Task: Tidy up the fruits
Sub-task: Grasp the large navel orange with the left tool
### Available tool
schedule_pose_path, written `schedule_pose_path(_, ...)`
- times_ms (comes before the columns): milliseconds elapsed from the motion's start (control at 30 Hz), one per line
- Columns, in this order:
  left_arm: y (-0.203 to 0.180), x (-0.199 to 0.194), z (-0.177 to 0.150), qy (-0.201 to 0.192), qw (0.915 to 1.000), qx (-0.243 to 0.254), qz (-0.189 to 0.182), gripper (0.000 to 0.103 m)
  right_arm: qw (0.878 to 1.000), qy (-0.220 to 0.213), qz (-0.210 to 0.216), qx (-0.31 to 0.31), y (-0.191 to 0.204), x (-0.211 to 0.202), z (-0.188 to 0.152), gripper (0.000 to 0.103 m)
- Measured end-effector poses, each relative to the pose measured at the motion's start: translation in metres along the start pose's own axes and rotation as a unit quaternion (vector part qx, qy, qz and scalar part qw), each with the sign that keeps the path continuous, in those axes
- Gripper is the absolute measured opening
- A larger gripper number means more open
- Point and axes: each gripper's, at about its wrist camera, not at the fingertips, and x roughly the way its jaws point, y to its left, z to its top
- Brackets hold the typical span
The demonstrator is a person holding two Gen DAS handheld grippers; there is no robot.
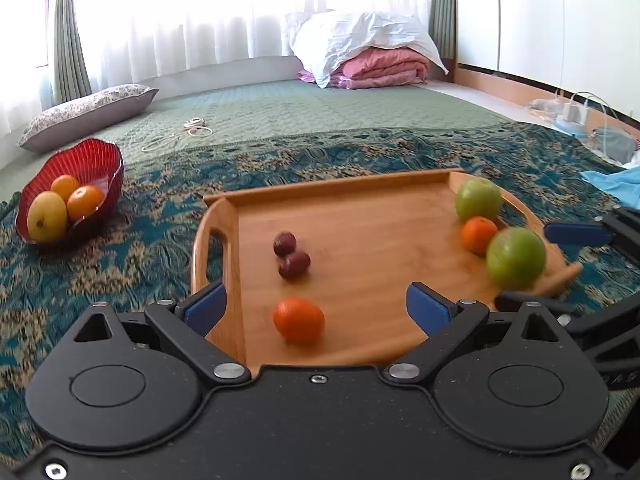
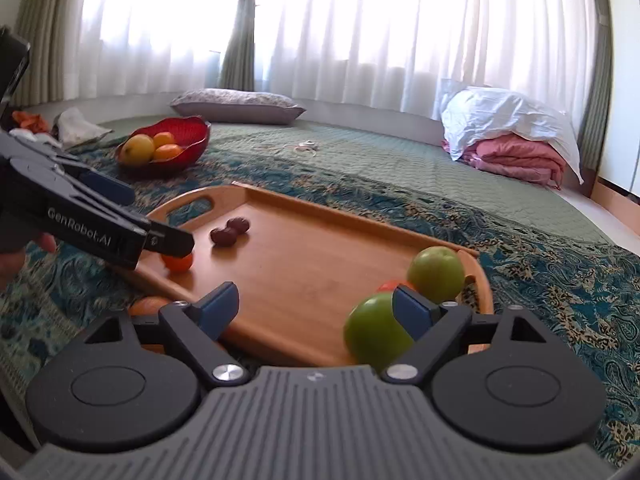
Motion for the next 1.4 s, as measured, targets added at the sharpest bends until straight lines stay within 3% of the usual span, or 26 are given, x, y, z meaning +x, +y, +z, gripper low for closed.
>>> schedule_pose_path(300,-0.003,-0.017,-0.03,0.022,0.9989,-0.019,-0.037,0.101,0.999,0.022,0.028,-0.033,0.026,-0.009,-0.023,0.092)
schedule_pose_path(500,-0.006,-0.016,-0.04,0.056,0.9959,-0.031,-0.065,0.1,0.997,0.032,0.049,-0.043,0.039,-0.009,-0.033,0.084)
schedule_pose_path(700,-0.007,-0.01,-0.048,0.086,0.9903,-0.057,-0.093,0.083,0.998,0.035,0.043,-0.037,0.048,-0.007,-0.042,0.071)
schedule_pose_path(833,-0.009,-0.006,-0.051,0.095,0.9878,-0.065,-0.105,0.063,0.998,0.033,0.042,-0.03,0.05,-0.007,-0.046,0.068)
schedule_pose_path(933,-0.01,-0.002,-0.05,0.095,0.987,-0.069,-0.11,0.056,0.998,0.034,0.043,-0.02,0.049,-0.008,-0.047,0.067)
schedule_pose_path(1267,-0.013,0.003,-0.051,0.09,0.987,-0.09,-0.098,0.054,0.998,0.034,0.045,0.027,0.045,-0.005,-0.048,0.064)
schedule_pose_path(1333,-0.012,0.002,-0.051,0.087,0.9862,-0.096,-0.103,0.048,0.998,0.033,0.046,0.034,0.046,-0.004,-0.049,0.062)
schedule_pose_path(1400,-0.012,0.001,-0.051,0.085,0.9861,-0.101,-0.102,0.047,0.998,0.032,0.046,0.041,0.047,-0.003,-0.049,0.062)
